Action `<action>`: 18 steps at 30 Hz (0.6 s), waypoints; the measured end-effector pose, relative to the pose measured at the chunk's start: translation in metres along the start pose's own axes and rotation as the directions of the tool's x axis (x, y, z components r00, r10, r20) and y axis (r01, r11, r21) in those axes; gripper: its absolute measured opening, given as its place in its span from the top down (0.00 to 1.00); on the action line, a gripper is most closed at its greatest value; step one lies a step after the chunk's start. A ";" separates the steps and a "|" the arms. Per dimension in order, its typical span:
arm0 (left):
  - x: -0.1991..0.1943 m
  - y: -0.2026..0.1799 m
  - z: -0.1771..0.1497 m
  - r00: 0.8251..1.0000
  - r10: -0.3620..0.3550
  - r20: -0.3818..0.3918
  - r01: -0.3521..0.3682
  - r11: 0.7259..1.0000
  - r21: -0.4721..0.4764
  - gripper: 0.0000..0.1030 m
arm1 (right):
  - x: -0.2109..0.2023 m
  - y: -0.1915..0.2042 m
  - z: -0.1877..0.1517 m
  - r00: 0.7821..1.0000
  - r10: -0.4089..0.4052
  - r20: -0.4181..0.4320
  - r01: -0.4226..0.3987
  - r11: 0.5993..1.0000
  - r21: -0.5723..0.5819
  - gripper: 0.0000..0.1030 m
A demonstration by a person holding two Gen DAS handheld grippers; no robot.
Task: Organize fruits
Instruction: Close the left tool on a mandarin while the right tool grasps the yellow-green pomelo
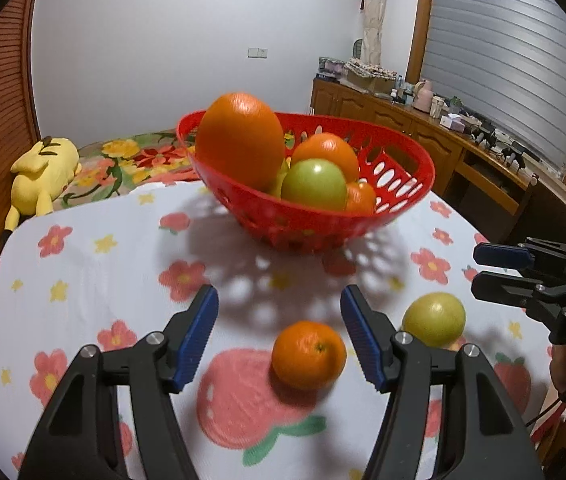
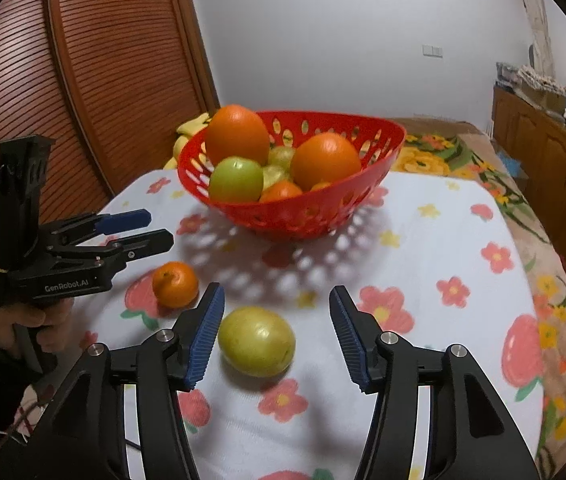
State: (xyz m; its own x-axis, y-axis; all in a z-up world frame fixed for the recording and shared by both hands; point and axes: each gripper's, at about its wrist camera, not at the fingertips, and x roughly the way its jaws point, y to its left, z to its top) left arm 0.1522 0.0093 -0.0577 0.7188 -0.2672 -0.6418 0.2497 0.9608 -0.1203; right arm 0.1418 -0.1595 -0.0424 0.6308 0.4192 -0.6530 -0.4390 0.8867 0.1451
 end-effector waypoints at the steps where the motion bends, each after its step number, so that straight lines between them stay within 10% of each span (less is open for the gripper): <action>1: 0.000 0.000 -0.001 1.000 0.000 -0.003 0.000 1.000 0.001 0.38 | 0.002 0.001 -0.002 1.000 0.000 -0.004 0.000 1.000 0.001 0.45; 18: 0.005 -0.001 -0.020 0.999 0.025 -0.024 -0.025 1.000 0.000 0.38 | 0.032 0.013 -0.019 0.998 -0.003 -0.065 0.003 1.000 0.000 0.40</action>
State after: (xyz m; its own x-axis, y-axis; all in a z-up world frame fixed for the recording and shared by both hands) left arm 0.1425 0.0083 -0.0763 0.7091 -0.2413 -0.6625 0.2320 0.9671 -0.1040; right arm 0.1442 -0.1386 -0.0760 0.5893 0.4025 -0.7005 -0.4371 0.8880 0.1425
